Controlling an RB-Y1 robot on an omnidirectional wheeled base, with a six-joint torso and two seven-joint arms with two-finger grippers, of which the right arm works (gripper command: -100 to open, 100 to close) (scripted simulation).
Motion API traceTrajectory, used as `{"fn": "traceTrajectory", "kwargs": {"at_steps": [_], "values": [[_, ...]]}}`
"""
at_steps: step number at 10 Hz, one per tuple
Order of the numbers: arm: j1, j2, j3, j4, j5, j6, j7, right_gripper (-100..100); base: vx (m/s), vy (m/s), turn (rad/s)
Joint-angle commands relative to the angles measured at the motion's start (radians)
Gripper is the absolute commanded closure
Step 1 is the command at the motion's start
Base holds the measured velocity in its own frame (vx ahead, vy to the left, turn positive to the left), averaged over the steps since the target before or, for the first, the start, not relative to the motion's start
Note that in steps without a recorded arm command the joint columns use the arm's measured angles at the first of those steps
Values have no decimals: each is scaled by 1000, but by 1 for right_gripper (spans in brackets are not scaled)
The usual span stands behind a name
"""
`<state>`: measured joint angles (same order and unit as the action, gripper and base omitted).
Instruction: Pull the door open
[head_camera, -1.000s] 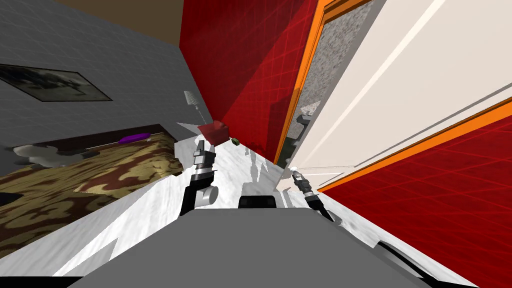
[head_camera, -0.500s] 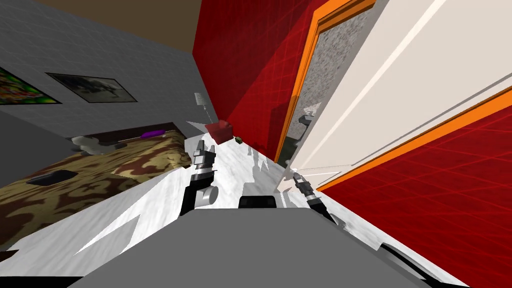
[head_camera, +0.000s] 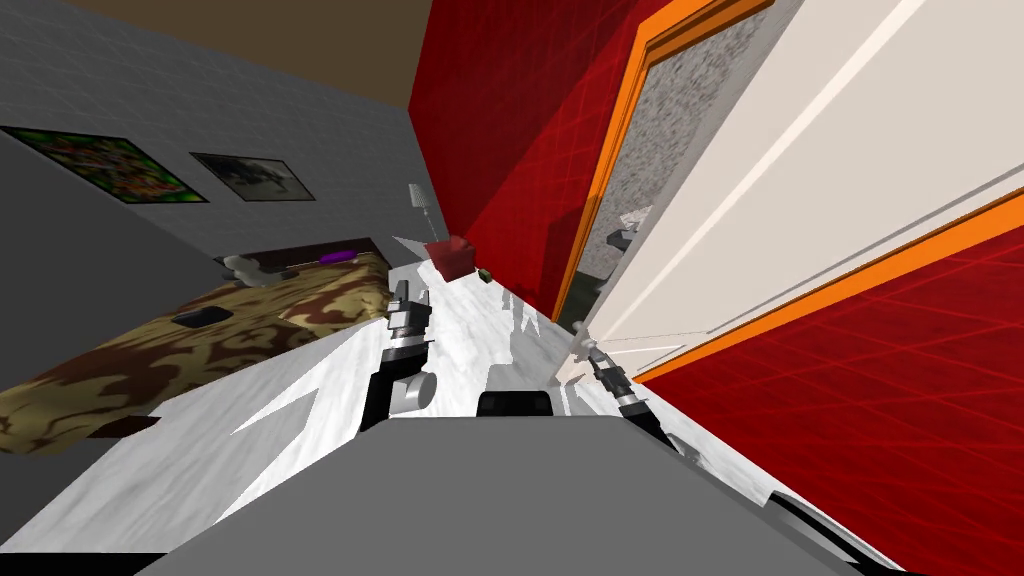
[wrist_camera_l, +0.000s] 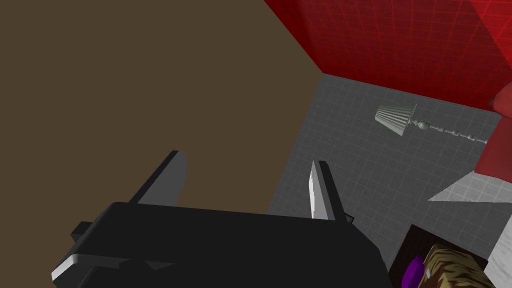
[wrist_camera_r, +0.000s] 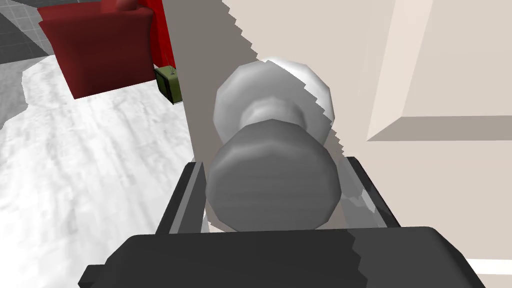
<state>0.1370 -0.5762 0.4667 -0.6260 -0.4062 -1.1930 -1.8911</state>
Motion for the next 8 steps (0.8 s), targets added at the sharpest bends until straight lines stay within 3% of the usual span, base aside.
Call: {"fn": "traceTrajectory", "kwargs": {"at_steps": [1,5,8], "values": [[1,-2,7,30,3,-32,-13,100,-162,-65,136],[10,-13,20,58,8,-79,-32,100,-183,-63,140],[2,-10,26,80,11,-90,-37,100,-126,-54,108]]}}
